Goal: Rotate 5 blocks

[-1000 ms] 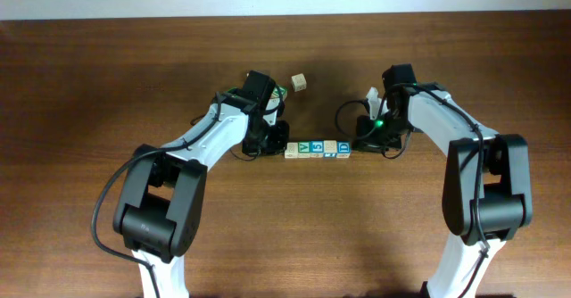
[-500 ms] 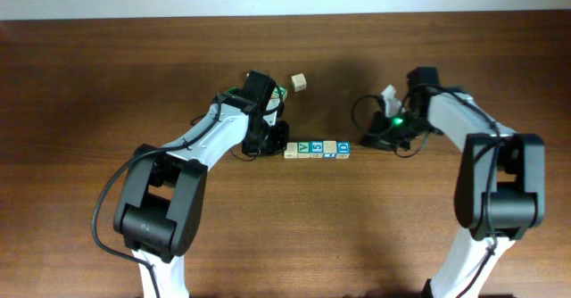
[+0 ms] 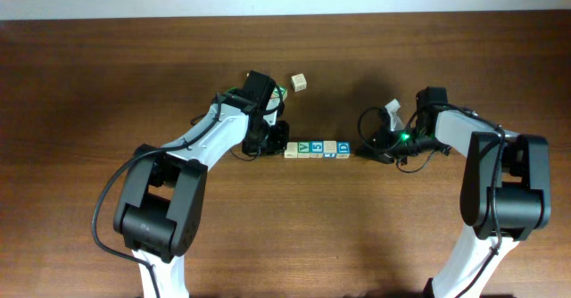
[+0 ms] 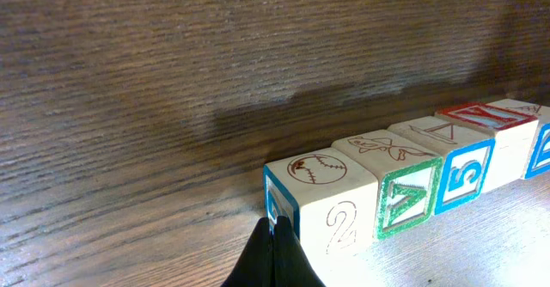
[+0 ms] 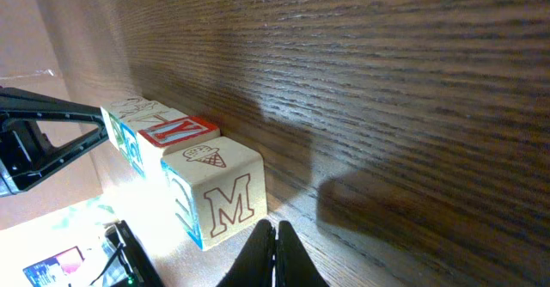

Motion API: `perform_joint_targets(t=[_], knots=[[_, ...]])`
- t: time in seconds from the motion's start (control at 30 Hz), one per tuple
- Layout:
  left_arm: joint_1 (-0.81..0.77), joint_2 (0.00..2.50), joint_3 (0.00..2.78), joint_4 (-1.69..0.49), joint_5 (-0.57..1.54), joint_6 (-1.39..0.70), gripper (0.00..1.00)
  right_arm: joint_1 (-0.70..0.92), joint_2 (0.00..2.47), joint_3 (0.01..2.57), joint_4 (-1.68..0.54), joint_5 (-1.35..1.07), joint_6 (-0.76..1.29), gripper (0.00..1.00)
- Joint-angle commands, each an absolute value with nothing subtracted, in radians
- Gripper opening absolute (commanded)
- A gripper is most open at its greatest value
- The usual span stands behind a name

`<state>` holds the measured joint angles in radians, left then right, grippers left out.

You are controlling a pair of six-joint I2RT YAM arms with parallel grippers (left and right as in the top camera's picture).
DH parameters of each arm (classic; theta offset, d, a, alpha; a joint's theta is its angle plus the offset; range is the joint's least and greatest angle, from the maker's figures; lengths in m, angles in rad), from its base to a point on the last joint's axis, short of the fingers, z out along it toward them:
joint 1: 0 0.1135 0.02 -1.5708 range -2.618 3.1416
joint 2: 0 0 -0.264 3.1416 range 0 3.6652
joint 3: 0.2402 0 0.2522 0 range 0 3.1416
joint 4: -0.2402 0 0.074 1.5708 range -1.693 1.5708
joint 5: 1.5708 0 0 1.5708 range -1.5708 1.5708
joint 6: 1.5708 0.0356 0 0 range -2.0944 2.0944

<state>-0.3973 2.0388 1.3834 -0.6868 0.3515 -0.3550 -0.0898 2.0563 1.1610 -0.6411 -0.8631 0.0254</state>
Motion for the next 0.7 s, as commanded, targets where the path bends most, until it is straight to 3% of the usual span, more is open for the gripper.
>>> perform_joint_targets(t=[0.0,0.67], knots=[[-0.393,2.056,1.373,-0.677,0.356,-0.344,0.0,-0.084,2.068,1.153,-0.632,-0.89,0.02,0.05],[-0.387,2.056,1.373,-0.663,0.352,-0.343,0.0,-0.067,2.072,1.15,-0.591,-0.88,0.042,0.05]])
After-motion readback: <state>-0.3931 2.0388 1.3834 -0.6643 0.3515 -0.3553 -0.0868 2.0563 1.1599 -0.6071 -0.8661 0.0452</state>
